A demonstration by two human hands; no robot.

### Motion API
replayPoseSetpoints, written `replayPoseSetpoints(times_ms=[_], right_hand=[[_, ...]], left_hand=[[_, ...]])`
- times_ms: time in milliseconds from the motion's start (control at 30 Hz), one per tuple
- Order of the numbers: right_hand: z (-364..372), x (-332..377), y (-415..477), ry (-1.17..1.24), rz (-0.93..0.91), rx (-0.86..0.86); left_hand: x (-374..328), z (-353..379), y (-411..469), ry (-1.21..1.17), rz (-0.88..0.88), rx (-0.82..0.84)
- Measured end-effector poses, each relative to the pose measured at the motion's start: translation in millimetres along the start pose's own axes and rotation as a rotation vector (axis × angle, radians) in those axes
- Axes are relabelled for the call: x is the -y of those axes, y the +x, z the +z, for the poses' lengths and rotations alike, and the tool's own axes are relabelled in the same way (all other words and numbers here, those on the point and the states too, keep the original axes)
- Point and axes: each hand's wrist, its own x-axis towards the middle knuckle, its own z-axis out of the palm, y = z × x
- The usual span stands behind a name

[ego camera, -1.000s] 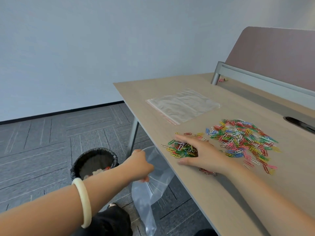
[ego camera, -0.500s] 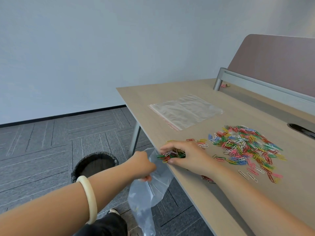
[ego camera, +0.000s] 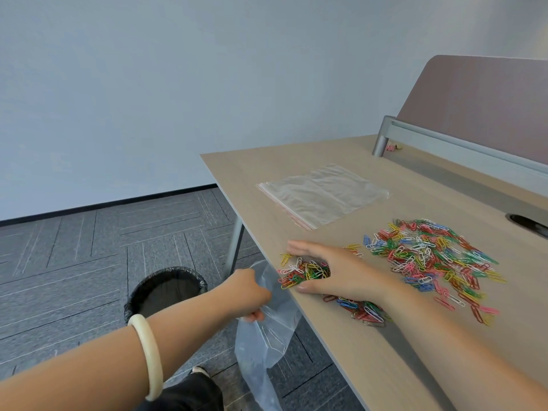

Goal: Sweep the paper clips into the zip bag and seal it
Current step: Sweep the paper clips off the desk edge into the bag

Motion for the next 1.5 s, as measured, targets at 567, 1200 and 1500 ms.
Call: replayPoseSetpoints(times_ms=[567, 1200, 1500], right_hand=[[-21, -5, -22, -0.214, 0.007, -0.079], [-31, 0, -24, -0.133, 0.012, -0.053], [-15, -2, -19, -0.331, 0.034, -0.036]], left_hand=[[-7, 1, -16, -0.112, 0.073, -0.003], [-10, 7, -30, -0.133, 0.053, -0.013], [-9, 8, -27, -0.144, 0.061, 0.012]])
